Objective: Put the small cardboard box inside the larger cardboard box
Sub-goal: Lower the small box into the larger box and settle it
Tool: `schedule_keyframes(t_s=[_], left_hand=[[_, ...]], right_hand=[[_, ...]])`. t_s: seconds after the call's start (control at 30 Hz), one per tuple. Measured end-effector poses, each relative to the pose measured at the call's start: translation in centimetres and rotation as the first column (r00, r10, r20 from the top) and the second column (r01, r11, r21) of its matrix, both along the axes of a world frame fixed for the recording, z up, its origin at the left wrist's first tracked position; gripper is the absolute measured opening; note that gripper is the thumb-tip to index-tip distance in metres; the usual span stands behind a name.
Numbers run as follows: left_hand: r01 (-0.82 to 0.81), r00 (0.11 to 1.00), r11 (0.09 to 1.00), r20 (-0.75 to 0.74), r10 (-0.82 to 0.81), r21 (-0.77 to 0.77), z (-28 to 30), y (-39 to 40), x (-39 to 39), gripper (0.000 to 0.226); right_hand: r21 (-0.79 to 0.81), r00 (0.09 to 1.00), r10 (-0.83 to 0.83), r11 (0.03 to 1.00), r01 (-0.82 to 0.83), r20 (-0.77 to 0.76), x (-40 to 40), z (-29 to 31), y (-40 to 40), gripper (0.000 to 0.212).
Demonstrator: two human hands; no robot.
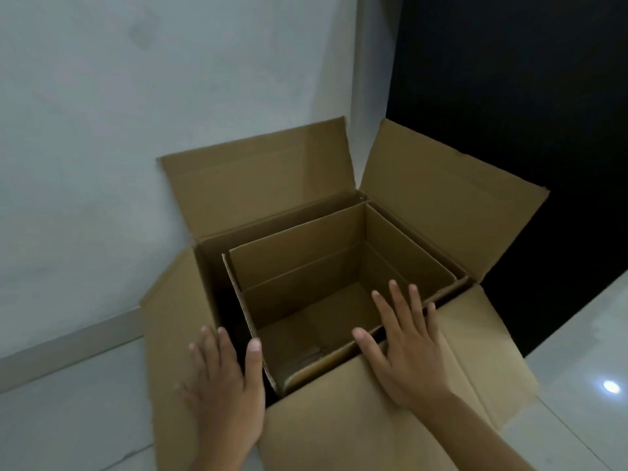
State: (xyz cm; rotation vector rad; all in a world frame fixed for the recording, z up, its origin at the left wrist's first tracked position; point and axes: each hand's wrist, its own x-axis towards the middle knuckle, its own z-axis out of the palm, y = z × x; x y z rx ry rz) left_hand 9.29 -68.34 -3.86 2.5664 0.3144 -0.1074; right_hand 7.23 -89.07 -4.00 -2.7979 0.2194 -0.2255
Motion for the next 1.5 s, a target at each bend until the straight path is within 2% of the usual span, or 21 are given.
schedule_keyframes(t_s=[0.17,0.4,0.67,0.8,0.93,1.03,1.1,1.2,1.3,1.4,1.5], left_hand=[[-0.056,0.997,0.991,0.044,0.062,-0.12,0.0,-0.5,0.6,0.078],[-0.021,0.994,0.989,0.105,0.036,-0.145,0.3,-1.6,1.9,0.079],[0.037,0.998,0.999,0.055,-0.035,-0.033,0.8,-1.4,2.8,0.081],[0.075,0.997,0.997,-0.016,-0.075,0.013,1.4,-0.8,2.2,0.085],[0.047,0.997,0.999,-0.054,-0.046,0.023,1.2,0.8,0.7,0.085],[-0.04,0.996,0.999,-0.079,0.04,0.012,0.5,2.4,-0.5,0.089],[-0.144,0.983,0.989,-0.122,0.139,-0.039,0.0,3.5,-1.3,0.089],[-0.289,0.948,0.944,-0.182,0.26,-0.156,-1.0,4.7,-2.5,0.078],[-0.347,0.935,0.883,-0.186,0.301,-0.316,-1.5,5.5,-3.2,0.073],[-0.384,0.923,0.816,-0.165,0.347,-0.433,-1.0,5.9,-3.6,0.067],[-0.392,0.916,0.827,-0.086,0.392,-0.403,0.9,6.3,-4.0,0.064]], right_hand=[[0.032,1.0,-0.004,0.999,0.003,0.016,0.6,0.0,-0.1,0.089],[0.017,0.999,0.033,0.999,-0.032,-0.011,2.7,0.0,-1.8,0.096],[0.016,0.995,0.065,0.998,-0.064,-0.07,3.5,0.6,-2.1,0.107],[-0.008,0.994,0.077,0.997,-0.078,-0.079,2.7,1.3,-2.6,0.103],[-0.011,0.998,0.014,1.0,-0.014,-0.06,0.7,1.3,-2.6,0.1],[-0.017,0.997,-0.046,0.999,0.045,-0.055,-1.2,0.7,-2.5,0.098],[-0.002,0.992,-0.107,0.994,0.107,-0.062,-2.8,0.0,-2.3,0.096],[0.034,0.965,-0.23,0.971,0.236,-0.128,-4.9,-1.2,-2.2,0.087],[0.115,0.945,-0.275,0.948,0.297,-0.176,-6.3,-1.7,-2.1,0.082],[0.121,0.963,-0.21,0.965,0.232,-0.167,-7.8,-1.9,-2.0,0.088],[0.084,0.979,-0.116,0.988,0.131,-0.169,-9.1,-1.9,-1.9,0.095]])
